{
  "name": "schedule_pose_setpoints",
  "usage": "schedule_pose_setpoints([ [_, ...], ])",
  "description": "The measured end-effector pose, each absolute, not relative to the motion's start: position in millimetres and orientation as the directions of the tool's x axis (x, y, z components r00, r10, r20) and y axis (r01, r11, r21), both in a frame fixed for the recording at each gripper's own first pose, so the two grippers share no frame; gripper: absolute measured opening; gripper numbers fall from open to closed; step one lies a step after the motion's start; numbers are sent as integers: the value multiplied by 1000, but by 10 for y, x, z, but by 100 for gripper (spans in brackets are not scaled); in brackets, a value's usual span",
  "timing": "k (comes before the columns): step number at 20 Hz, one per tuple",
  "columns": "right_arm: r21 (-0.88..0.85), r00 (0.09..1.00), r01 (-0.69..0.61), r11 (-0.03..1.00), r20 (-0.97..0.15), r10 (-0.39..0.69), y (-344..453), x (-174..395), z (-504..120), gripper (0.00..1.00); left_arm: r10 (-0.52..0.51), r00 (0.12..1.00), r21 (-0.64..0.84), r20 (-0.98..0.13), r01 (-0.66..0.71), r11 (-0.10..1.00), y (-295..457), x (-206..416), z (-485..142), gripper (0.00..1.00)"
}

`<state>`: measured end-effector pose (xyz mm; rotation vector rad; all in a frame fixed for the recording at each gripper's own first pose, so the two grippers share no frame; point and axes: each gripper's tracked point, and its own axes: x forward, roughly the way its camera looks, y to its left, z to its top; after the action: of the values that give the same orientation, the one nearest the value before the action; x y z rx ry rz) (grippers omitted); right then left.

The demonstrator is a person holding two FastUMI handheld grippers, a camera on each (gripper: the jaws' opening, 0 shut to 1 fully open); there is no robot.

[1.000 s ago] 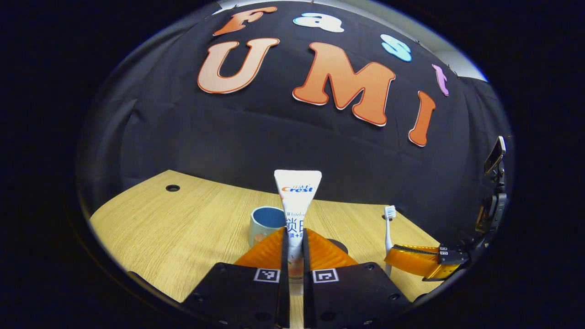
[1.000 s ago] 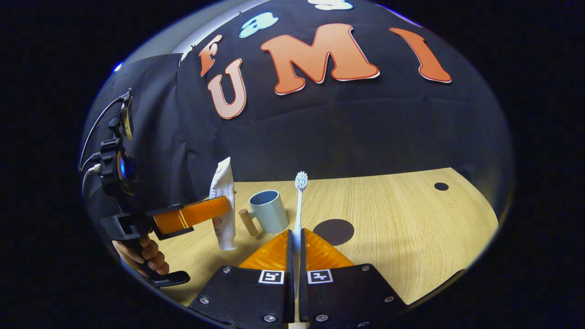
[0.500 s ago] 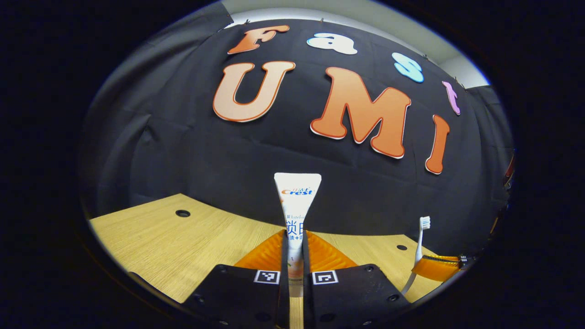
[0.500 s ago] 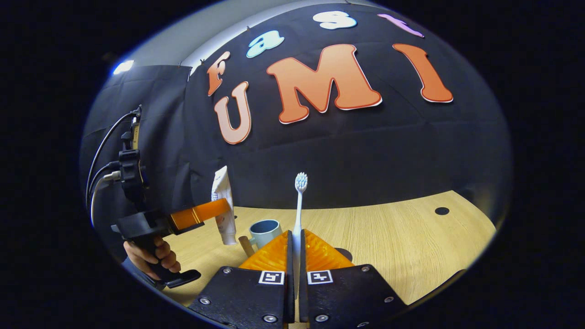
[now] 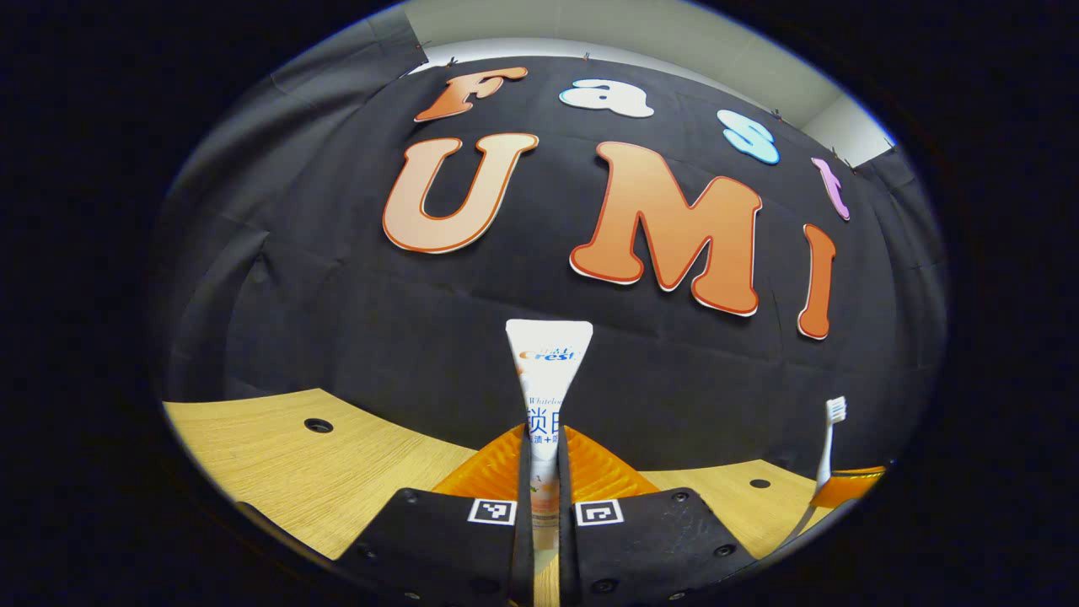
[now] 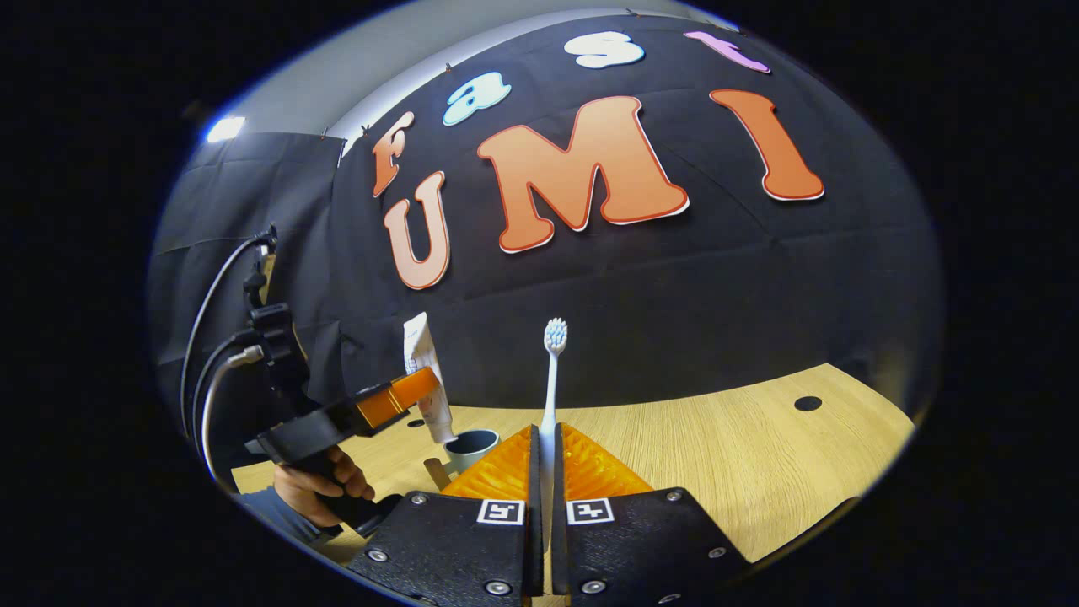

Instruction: Put the toothbrush and toothpaste on the desktop into the cup, then pick up the cup and place it on the coaster on the desktop.

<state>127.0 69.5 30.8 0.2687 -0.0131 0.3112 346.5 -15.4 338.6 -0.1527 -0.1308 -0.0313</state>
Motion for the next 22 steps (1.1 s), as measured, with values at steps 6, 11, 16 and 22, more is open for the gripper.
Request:
schedule_pose_setpoints([
  [6, 263, 951, -309, 914, 71, 301, 722, 1349, 276, 4, -7, 996, -167, 94, 22, 986, -137, 3673, 3088, 11],
  [11, 287, 953, -303, 909, 71, 296, 699, 1436, 236, 4, 3, 996, -164, 85, 11, 986, -103, 3779, 2977, 11],
  [16, 280, 955, -296, 913, 80, 285, 688, 1458, 243, 4, 20, 1000, -164, 0, -19, 986, -90, 3844, 2593, 11],
  [22, 286, 957, -290, 913, 89, 276, 796, 1572, 324, 4, -2, 999, -126, -48, -4, 992, -26, 3624, 2578, 14],
])
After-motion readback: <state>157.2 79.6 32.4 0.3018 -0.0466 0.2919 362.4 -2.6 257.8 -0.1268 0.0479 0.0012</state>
